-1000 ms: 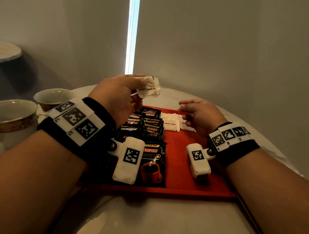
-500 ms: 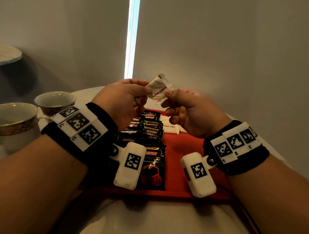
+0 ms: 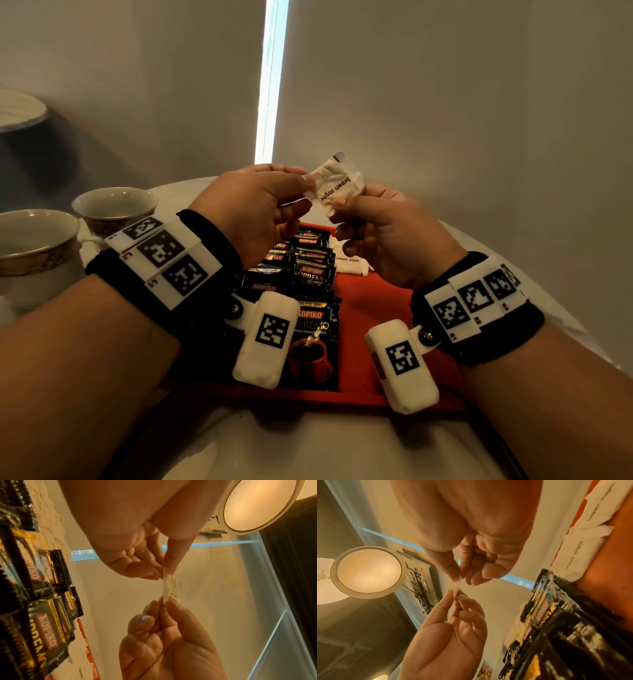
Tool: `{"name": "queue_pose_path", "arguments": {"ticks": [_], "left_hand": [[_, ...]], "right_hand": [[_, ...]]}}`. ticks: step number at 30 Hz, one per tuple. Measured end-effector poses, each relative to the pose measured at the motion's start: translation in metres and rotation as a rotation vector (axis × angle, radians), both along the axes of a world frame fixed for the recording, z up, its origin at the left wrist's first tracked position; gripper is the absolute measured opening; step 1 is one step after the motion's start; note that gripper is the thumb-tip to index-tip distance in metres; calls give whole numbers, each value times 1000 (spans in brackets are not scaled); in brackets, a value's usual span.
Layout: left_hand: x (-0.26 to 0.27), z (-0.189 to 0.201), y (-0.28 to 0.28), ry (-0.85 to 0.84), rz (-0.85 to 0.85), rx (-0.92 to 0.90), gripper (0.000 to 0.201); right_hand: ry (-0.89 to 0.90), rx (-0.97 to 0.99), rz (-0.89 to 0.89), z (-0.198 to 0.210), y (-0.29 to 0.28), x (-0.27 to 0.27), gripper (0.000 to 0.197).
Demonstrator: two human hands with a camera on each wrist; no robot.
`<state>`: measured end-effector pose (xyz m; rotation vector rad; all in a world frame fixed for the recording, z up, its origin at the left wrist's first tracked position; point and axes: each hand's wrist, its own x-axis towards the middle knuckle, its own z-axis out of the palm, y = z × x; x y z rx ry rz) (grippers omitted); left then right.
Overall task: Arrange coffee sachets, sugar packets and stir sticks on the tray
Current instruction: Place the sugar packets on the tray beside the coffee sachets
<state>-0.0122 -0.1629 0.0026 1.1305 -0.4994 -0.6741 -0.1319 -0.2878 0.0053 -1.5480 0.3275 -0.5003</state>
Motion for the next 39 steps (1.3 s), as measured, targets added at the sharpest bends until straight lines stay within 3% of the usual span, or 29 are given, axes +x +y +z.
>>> {"name": "queue_pose_path", "arguments": {"ticks": [3, 6, 14, 22, 25, 29, 33, 39], "left_hand": [[2, -1, 0, -14, -2, 45, 10], [2, -2, 1, -26, -32, 86, 15], [3, -4, 3, -70, -110, 108, 28], [-1, -3, 2, -92, -113, 62, 8], [1, -3, 3, -67, -109, 62, 6], [1, -4, 3, -76, -139, 50, 24], [0, -2, 3, -58, -101, 25, 1], [1, -3, 2, -69, -87, 48, 6]], "right_hand": [[-26, 41, -30, 1, 1, 1, 33], [-58, 85, -62, 1, 1, 2, 35], [-56, 40, -58, 1, 1, 1, 9], [-87, 39, -41, 0, 3, 0, 8], [-91, 42, -72, 0, 2, 0, 10], [-68, 38, -80, 0, 1, 0, 9], [-80, 56, -58, 1, 4, -1, 7], [-95, 57, -74, 1, 2, -2, 7]]}}
